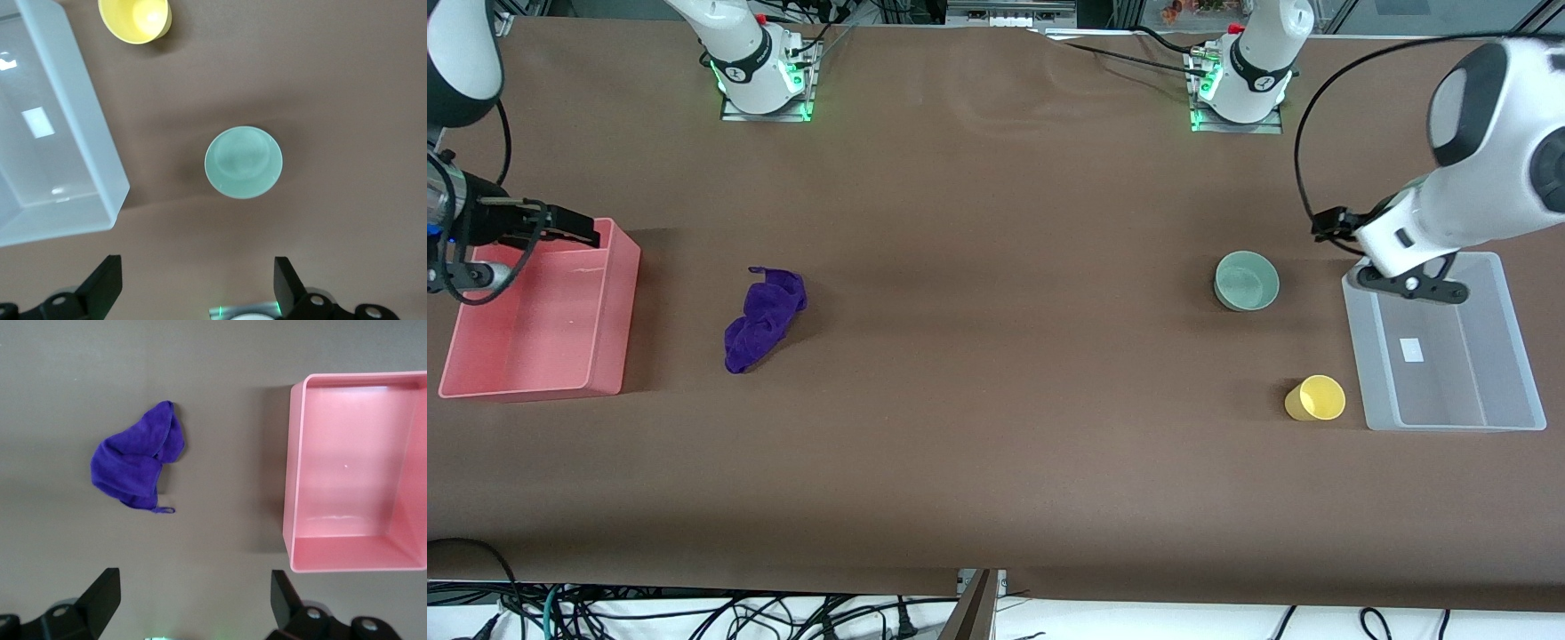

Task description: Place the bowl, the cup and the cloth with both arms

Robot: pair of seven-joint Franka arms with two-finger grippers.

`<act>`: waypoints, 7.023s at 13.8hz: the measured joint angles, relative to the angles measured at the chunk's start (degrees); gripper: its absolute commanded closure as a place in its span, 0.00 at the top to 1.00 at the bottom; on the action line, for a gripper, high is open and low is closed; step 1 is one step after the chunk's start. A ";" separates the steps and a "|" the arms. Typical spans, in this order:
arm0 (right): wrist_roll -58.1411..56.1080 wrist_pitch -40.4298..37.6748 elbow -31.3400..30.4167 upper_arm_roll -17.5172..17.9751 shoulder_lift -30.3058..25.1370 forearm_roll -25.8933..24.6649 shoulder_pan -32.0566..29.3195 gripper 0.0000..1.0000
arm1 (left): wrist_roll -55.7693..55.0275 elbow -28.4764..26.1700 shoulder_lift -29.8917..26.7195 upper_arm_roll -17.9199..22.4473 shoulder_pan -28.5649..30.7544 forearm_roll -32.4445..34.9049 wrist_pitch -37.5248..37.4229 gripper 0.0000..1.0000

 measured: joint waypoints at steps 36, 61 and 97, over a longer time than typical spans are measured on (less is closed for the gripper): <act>30.14 54.99 -32.85 9.78 14.25 3.45 4.61 0.00 | 23.74 -1.78 4.95 0.68 14.02 3.43 8.44 0.00; -25.25 14.62 -9.06 -17.73 9.58 -6.38 -3.20 0.00 | 45.14 -0.31 26.07 0.56 31.03 7.03 37.54 0.70; -7.35 1.29 -0.27 0.31 -1.38 -2.15 -0.18 1.00 | 10.52 11.34 33.07 -14.02 20.40 15.11 39.23 0.00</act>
